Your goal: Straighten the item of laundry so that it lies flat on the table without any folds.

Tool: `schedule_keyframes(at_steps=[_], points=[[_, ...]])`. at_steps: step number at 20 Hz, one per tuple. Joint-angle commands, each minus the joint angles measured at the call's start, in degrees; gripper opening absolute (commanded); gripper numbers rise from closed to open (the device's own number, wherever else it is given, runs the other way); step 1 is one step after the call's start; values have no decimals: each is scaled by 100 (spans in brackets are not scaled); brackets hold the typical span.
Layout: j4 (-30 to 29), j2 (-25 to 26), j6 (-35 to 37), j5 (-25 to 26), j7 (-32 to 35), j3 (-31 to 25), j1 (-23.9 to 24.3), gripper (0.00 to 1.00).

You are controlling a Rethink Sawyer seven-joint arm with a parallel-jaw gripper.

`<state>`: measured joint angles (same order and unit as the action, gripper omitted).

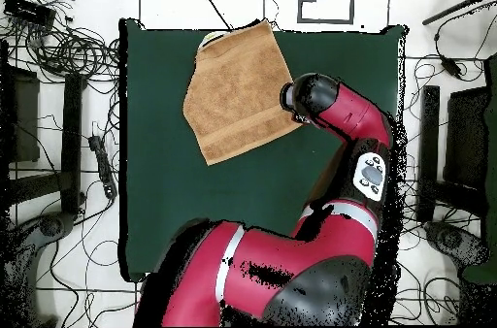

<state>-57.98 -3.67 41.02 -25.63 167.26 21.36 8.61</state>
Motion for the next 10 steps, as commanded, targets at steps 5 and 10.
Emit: schedule_keyframes(at_steps=[5, 10], points=[[-14, 723, 260, 4, 728, -489, -181, 0], [46, 747, 531, 371, 583, 46, -246, 0]])
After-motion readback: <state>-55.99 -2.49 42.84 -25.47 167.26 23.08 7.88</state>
